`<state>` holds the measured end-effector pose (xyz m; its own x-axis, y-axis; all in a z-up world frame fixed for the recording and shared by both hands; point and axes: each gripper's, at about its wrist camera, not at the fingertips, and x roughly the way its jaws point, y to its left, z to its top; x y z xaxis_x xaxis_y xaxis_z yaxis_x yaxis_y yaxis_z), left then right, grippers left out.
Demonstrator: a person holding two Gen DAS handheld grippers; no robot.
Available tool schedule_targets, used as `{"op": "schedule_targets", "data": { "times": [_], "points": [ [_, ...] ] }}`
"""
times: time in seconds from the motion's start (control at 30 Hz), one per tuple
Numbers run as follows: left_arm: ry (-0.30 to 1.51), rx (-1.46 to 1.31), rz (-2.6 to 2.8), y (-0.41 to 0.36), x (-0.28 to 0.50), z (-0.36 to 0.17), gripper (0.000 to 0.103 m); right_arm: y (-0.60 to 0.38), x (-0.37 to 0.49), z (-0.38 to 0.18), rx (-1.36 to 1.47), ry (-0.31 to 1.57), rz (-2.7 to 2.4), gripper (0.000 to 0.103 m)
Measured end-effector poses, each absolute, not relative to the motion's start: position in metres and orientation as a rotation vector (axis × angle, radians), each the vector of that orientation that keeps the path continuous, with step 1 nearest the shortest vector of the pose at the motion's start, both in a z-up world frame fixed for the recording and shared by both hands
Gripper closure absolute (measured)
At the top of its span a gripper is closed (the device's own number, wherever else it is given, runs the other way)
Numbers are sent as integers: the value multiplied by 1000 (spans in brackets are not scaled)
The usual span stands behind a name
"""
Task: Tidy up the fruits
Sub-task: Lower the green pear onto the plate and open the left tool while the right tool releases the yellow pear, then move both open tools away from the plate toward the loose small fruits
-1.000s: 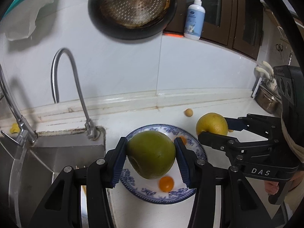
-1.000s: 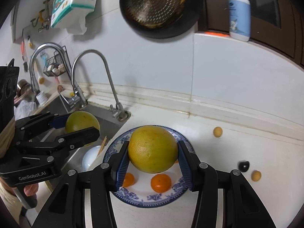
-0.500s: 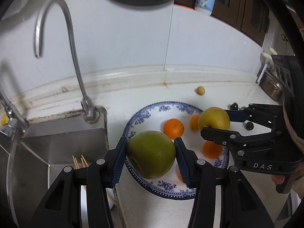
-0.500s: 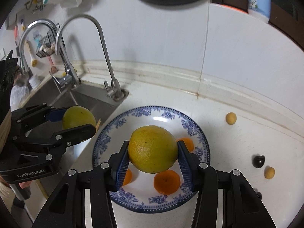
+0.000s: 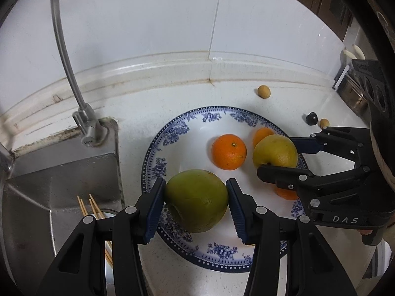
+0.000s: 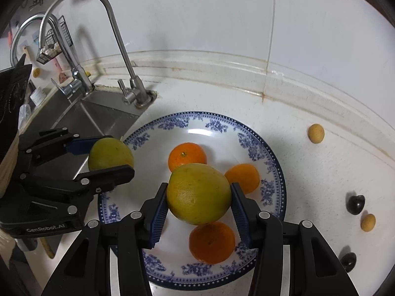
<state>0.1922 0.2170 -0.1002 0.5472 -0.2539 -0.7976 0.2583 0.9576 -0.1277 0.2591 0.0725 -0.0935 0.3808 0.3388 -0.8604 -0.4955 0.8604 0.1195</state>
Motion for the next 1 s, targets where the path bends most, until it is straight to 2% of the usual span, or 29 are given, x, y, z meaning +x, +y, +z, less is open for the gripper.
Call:
{"op": "schedule_targets", "data": {
  "times": [0.3, 0.37, 0.43, 0.7, 1.0],
  "points": [
    [980, 17, -316, 211, 197, -110, 54, 71, 263, -98, -171, 1070, 545, 53],
    [963, 13, -314, 212, 196, -105, 49, 71, 262, -98, -172, 1068, 546, 53],
    [941, 27, -297, 212, 194, -98, 43, 71, 262, -97, -171, 1065, 548, 53],
    [884, 76, -225, 212, 179, -72, 40, 66, 253, -86, -150, 1034, 556, 52],
    [781, 102, -165, 203, 153, -31, 35, 48, 230, -48, -135, 928, 518, 52]
  ]
}}
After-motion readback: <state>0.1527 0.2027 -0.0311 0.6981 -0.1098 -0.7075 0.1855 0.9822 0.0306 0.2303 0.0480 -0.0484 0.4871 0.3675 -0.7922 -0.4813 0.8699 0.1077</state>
